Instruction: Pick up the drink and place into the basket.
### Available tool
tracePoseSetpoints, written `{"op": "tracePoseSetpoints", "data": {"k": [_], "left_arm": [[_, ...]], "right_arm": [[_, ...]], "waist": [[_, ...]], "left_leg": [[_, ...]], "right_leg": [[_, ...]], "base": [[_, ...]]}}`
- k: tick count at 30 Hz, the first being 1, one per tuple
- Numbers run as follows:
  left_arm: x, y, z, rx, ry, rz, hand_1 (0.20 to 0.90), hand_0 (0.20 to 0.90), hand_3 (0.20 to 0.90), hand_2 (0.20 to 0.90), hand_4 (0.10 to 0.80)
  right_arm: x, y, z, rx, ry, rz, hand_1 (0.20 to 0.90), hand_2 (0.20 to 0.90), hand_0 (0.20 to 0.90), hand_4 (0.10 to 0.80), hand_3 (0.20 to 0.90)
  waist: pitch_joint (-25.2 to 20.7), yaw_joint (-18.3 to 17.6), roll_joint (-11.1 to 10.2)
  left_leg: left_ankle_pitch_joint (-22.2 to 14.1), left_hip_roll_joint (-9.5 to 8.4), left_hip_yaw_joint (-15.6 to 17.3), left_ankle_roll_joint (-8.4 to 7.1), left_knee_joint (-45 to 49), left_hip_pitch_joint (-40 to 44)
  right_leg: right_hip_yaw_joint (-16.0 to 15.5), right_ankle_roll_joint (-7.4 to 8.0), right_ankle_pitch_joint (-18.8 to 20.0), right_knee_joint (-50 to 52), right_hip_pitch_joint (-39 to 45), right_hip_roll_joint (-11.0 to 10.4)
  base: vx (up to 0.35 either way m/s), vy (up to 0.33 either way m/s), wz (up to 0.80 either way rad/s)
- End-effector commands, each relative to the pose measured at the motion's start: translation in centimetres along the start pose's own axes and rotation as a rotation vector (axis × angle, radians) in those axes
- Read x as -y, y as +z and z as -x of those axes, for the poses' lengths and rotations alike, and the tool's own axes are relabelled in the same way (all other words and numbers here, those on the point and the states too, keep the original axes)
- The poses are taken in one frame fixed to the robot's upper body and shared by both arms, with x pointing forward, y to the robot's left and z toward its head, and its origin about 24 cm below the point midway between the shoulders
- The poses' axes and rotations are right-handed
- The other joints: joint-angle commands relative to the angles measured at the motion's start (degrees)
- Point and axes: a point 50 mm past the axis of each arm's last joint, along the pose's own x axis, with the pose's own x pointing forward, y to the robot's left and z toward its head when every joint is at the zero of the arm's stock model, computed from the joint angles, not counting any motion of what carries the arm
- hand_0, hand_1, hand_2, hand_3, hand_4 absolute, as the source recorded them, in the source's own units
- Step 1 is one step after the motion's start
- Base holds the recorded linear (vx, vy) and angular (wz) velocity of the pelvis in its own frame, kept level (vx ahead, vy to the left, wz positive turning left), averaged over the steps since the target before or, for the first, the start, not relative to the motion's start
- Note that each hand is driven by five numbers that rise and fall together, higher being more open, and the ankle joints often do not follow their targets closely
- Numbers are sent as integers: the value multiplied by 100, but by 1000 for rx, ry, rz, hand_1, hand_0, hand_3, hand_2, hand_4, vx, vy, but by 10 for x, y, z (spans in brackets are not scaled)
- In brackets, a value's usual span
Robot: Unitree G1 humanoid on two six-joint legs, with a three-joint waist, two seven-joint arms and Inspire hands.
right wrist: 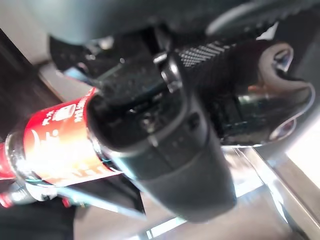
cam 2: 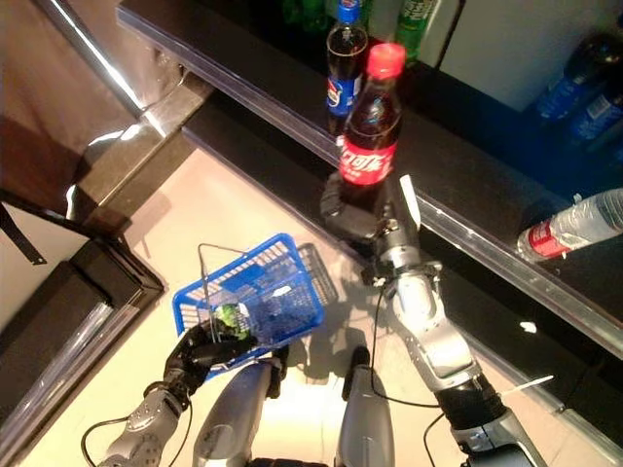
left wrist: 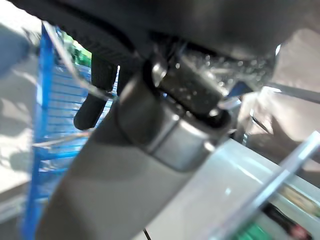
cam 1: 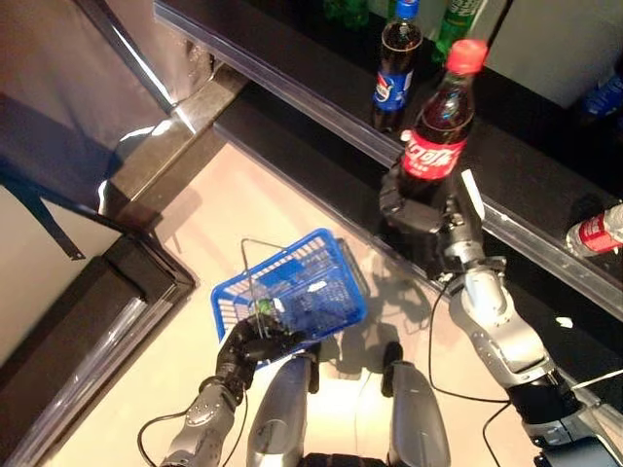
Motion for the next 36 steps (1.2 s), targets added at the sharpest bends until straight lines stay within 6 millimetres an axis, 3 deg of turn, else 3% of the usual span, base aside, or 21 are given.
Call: {"op": "tracePoseSetpoints", "data": {"k": [1, 17, 22, 29, 36], "left_arm": [[42, 86, 14, 410, -337, -29, 300, 300, 200, 300, 100], [97, 141, 41, 558, -781, -35, 300, 300, 200, 300, 100], [112, 161, 59, 636, -1020, 6, 300, 300, 200, 300, 100], [133, 164, 69, 624, -1305, 51, 300, 300, 200, 300, 100], [136, 162, 68, 590, -1375, 52, 300, 300, 200, 300, 100]], "right_arm": [[-28, 74, -1, 365, 154, -160, 300, 300, 300, 100, 200], [-68, 25, -11, 156, 136, -195, 300, 300, 300, 100, 200], [-77, -8, -9, 17, 103, -178, 300, 300, 300, 100, 200], [-92, -43, -9, -89, 75, -85, 300, 300, 300, 100, 200], [-98, -77, -5, -224, 67, -16, 300, 300, 300, 100, 200]], "waist": [[-786, 199, -163], [-794, 693, -67], [-818, 836, -73], [-873, 979, -99], [-995, 1092, -93]], "left_leg": [[-172, -113, -485, -131, 628, -22], [-162, -268, -979, -139, 356, 236], [-185, -323, -1107, -147, 266, 300], [-249, -407, -1233, -166, 196, 312], [-277, -459, -1292, -188, 161, 344]], "right_leg": [[-382, -317, -15, -344, 790, 127], [-801, -255, -93, -316, 1073, 61], [-923, -221, -85, -370, 1135, 30], [-1028, -193, -53, -487, 1207, -3], [-1097, -181, -41, -605, 1309, -31]], "base": [[83, -31, 22], [30, -8, 19], [19, -19, 17], [2, -22, 12], [31, 3, 3]]}}
